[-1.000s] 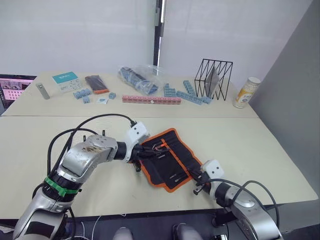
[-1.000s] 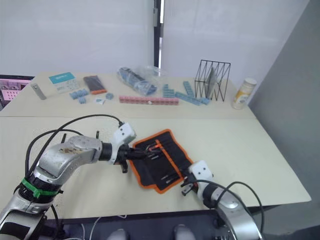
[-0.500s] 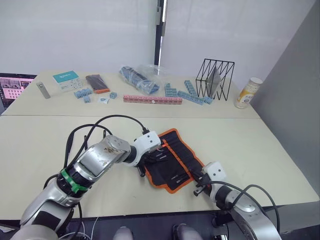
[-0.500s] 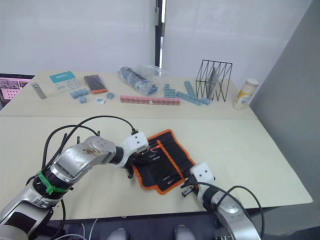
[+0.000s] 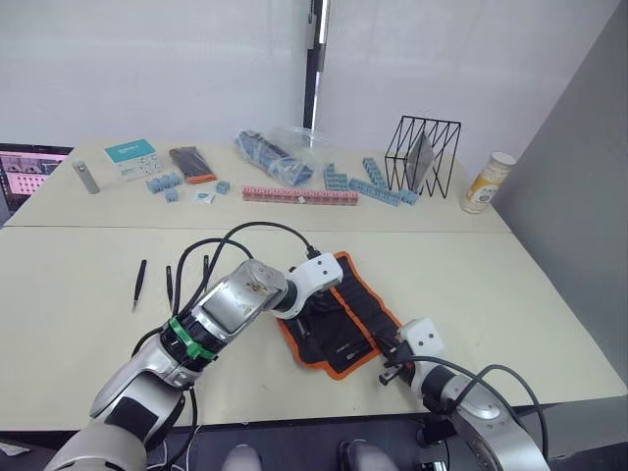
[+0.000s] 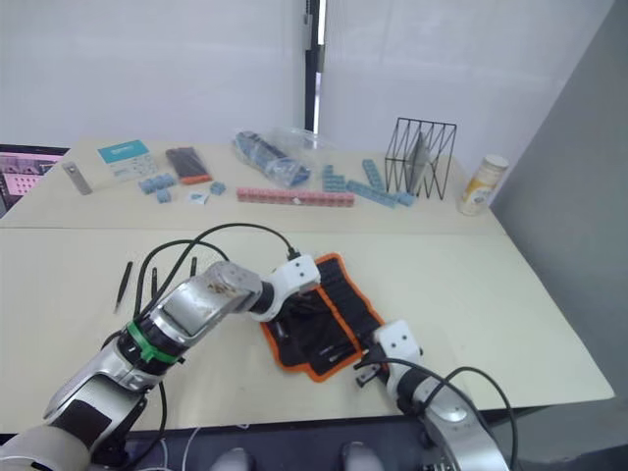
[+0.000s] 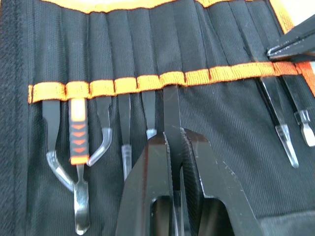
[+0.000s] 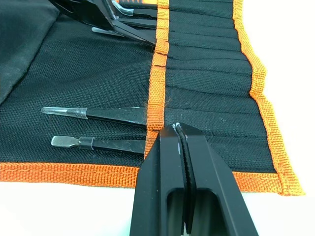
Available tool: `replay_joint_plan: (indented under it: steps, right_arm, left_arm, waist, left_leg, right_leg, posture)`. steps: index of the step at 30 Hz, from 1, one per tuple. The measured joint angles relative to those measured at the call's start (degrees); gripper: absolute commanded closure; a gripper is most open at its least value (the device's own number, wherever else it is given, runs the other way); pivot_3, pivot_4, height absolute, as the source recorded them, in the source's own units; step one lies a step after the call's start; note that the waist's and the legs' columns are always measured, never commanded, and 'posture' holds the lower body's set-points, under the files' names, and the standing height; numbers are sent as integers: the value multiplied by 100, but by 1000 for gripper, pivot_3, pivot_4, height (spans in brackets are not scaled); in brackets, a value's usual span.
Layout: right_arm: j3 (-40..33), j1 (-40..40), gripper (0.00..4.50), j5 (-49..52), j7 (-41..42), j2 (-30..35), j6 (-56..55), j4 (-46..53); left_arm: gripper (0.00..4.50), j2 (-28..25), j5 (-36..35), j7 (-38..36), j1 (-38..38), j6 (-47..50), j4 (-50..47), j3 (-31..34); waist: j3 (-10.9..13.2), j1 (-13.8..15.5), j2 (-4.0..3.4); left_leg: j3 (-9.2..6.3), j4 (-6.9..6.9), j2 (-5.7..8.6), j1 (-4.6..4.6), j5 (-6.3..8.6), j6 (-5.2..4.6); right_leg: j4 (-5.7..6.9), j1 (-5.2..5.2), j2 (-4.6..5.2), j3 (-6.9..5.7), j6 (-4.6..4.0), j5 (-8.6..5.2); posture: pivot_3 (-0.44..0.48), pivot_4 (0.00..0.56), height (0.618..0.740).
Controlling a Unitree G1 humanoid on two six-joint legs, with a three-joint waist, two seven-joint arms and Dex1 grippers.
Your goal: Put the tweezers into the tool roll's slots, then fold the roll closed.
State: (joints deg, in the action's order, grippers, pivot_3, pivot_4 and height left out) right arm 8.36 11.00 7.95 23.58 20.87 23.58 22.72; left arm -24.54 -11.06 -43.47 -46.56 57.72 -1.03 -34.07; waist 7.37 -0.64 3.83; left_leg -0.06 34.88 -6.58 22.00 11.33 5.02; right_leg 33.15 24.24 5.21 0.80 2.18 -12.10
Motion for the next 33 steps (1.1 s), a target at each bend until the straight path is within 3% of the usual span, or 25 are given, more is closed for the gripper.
replay_joint_plan:
  steps: [9,22,24,33]
  right_arm:
    - [0,69,4500,-6,-109,0,3,51]
    - [-1,83,4500,-115,-260,-14,39,51]
    - [0,84,4500,-113,-260,-15,39,51]
    - [101,78,4500,-77,-234,-53,38,173]
  left_arm:
    - [4487,573,637,-172,-268,-933,988,-354]
    - [4487,1271,1208,-251,-310,-2026,2203,-142]
    - [3601,1257,1268,-313,-307,-2034,2204,-111]
    - [711,692,1056,-895,11,-1744,1368,210]
  waist:
    - [-3,40,1]
    - [-18,141,-4]
    - [-17,133,-4]
    - [-8,17,-27]
  left_leg:
    - [-3,6,7,0,0,0]
    - [-21,43,26,1,0,0]
    - [-22,43,27,1,0,0]
    - [-23,5,26,14,0,-2]
  right_leg:
    - [0,-7,5,0,2,-1]
    - [-9,-15,17,0,5,-3]
    - [-9,-14,17,0,5,-3]
    - [5,-9,7,4,6,-1]
  posture:
    - [0,150,738]
    - [0,150,738]
    - [0,150,738]
    - [0,150,738]
